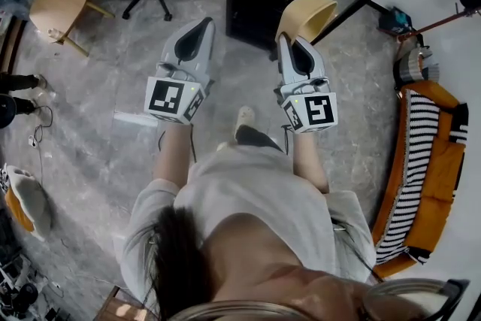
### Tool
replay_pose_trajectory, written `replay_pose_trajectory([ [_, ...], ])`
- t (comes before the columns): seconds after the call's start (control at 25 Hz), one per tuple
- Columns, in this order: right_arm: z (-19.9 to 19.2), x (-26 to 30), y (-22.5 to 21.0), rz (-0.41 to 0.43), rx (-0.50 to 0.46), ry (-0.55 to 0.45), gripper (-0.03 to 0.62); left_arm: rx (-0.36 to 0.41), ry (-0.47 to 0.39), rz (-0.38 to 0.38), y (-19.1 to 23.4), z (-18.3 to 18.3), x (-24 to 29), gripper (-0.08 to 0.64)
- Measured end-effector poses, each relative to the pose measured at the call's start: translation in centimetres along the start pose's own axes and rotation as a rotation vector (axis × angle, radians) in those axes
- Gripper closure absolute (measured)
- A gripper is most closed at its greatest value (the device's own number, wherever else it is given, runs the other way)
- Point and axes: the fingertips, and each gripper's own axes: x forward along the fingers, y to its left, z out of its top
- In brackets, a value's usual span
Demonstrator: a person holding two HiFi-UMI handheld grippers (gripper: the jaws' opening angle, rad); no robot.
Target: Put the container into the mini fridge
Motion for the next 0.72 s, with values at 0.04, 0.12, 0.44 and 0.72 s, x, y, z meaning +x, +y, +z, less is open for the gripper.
replay_pose_trajectory([
  [0.04,-0.1,0.7,-0.7,0.005,0.000,-0.001,0.581,0.001,-0.001,0.004,0.3,-0.1,0.9,0.558],
  [0.12,-0.3,2.0,-2.1,0.016,0.000,-0.005,0.581,0.001,-0.002,0.010,0.9,-0.5,2.7,0.558],
  [0.44,-1.2,5.7,-7.4,0.066,0.015,-0.025,0.581,0.026,0.001,0.047,1.5,-1.3,8.6,0.558],
  [0.72,-1.7,7.0,-10.1,0.104,0.030,-0.032,0.581,0.049,0.017,0.069,1.1,-1.6,11.0,0.558],
])
